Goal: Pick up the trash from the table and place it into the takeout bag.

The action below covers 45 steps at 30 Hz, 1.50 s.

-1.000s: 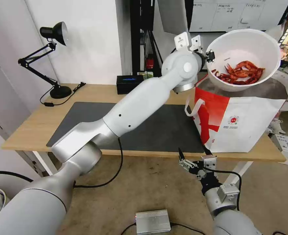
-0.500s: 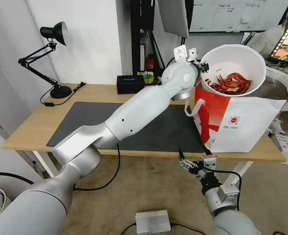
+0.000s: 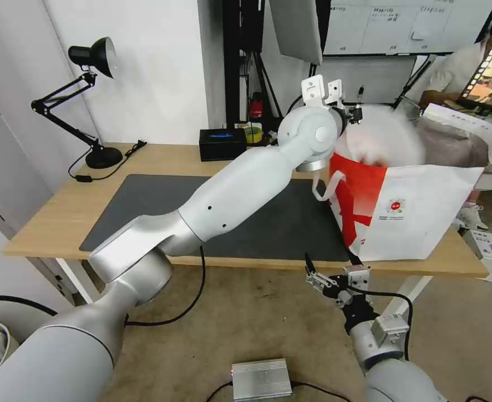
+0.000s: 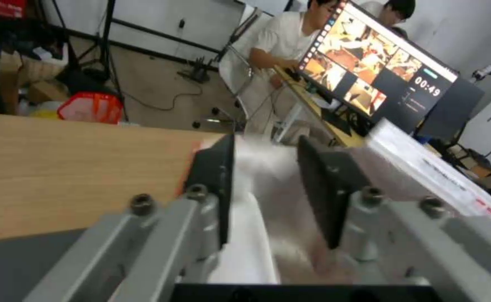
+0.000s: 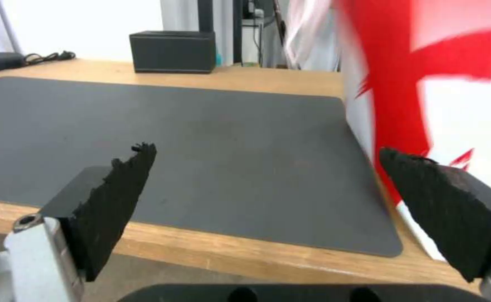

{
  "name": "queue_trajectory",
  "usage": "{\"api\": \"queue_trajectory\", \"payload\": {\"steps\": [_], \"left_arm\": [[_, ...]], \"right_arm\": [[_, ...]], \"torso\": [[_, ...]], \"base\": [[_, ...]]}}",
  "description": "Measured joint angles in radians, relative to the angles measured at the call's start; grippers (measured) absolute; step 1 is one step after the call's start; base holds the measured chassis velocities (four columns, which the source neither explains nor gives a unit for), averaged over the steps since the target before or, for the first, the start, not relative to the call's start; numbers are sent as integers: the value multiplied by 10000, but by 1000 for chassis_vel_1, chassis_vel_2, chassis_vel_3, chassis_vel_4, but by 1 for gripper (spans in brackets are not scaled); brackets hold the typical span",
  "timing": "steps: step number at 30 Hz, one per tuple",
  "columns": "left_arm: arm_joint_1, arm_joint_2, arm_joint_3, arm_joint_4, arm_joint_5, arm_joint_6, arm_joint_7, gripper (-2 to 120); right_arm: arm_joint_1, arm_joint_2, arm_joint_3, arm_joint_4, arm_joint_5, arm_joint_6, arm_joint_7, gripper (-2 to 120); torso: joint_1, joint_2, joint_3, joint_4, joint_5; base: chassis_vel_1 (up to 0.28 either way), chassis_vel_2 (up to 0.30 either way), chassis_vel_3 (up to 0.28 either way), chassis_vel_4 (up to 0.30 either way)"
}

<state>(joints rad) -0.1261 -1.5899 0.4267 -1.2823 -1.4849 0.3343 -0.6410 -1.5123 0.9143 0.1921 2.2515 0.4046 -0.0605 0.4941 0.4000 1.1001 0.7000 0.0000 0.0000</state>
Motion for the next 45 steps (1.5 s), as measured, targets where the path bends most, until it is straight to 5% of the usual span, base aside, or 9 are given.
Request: {"api": "queue_trajectory", "payload": {"steps": [11, 16, 18, 27, 30, 33, 45], "left_arm": [[-90, 488, 103, -436, -17, -59, -20, 79], [92, 1432, 273, -1174, 35, -469, 28, 98], [171, 1652, 280, -1375, 77, -511, 29, 99], [1673, 4552, 73, -3773, 819, -599, 518, 100], [2945, 5996, -528, -4808, 1542, -628, 1103, 100], [3689, 6714, -1065, -5342, 2006, -632, 1518, 100], [7320, 8675, -3667, -7064, 3223, -602, 2221, 100]], "right_arm": [[0, 0, 0, 0, 0, 0, 0, 100], [0, 0, 1, 0, 0, 0, 1, 100], [0, 1, 1, 0, 0, 0, 0, 100], [0, 0, 0, 0, 0, 0, -2, 100], [0, 0, 1, 0, 0, 0, 0, 100], [0, 0, 2, -1, 0, 0, 2, 100], [1, 0, 1, -1, 0, 0, 0, 100]], "torso": [[0, 0, 0, -1, 0], [0, -1, 0, 0, -2], [0, 0, 0, 1, -2], [0, 0, 0, 2, -6], [0, -1, 0, 2, -5], [0, -1, 0, 3, -7], [-1, -1, -1, 1, -3]], "base": [[0, 0, 0, 0], [0, 0, 0, 0], [0, 0, 0, 0], [0, 0, 0, 0], [0, 0, 0, 0], [0, 0, 0, 0], [0, 0, 0, 0]]}}
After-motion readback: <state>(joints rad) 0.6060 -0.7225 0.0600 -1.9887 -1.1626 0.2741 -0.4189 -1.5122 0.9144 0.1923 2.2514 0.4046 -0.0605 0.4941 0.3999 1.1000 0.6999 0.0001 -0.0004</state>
